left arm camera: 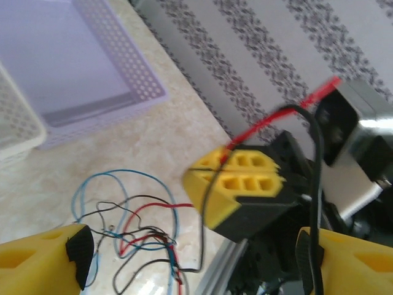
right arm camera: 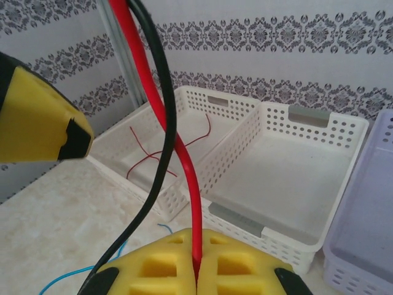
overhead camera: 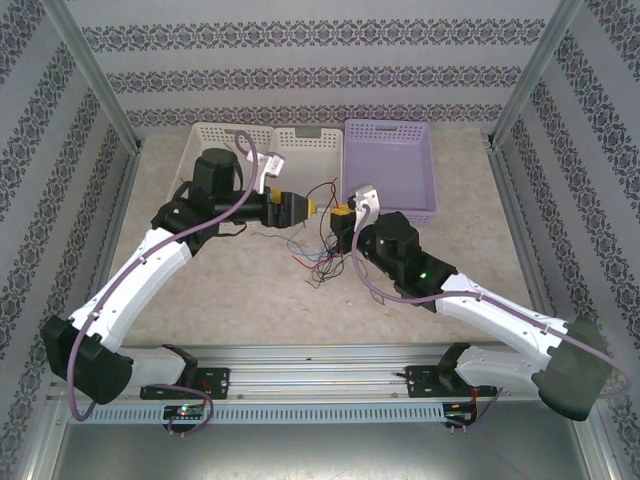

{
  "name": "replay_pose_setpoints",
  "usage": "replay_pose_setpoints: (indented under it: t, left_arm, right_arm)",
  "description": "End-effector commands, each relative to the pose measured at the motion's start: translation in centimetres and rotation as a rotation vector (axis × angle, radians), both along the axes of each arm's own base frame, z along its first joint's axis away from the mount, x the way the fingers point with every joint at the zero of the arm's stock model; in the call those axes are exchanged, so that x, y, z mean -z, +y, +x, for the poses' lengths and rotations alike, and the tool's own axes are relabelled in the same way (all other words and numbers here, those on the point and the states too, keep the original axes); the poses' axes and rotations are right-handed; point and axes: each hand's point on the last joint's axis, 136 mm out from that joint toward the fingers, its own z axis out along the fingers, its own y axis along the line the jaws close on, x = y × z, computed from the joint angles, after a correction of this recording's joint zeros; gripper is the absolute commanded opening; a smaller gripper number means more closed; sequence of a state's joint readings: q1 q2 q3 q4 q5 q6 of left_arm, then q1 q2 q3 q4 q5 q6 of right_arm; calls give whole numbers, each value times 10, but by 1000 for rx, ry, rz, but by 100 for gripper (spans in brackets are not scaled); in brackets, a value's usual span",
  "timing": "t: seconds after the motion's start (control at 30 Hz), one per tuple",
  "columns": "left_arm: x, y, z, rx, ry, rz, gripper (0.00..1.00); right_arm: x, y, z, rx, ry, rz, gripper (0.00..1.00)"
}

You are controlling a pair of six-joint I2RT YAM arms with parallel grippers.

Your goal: Untangle the cables

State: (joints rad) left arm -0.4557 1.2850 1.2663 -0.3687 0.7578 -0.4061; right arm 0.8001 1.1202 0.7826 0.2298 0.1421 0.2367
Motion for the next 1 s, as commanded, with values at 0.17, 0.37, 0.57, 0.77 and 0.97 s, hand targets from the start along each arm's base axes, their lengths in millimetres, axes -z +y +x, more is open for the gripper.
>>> replay_pose_setpoints:
  t: [0.17, 0.37, 0.57, 0.77, 0.97]
  left_arm:
    - [0, -35, -55, 172, -44, 33, 87]
    - [34, -37, -51, 135, 13, 128, 84]
    - [58, -32, -40, 54, 28, 214, 81]
    - [61, -32, -30, 6, 28, 212, 46]
    - [49, -20, -33, -25, -9, 243, 0]
  right_arm:
    - [-21, 0, -8, -30, 33, 77, 0]
    - [-35, -2, -13, -38, 43, 109, 0]
    - [-39, -1, -19, -61, 55, 139, 0]
    - [-38, 1, -20, -73, 70, 148, 0]
    - [-32, -19, -17, 11, 64, 136, 0]
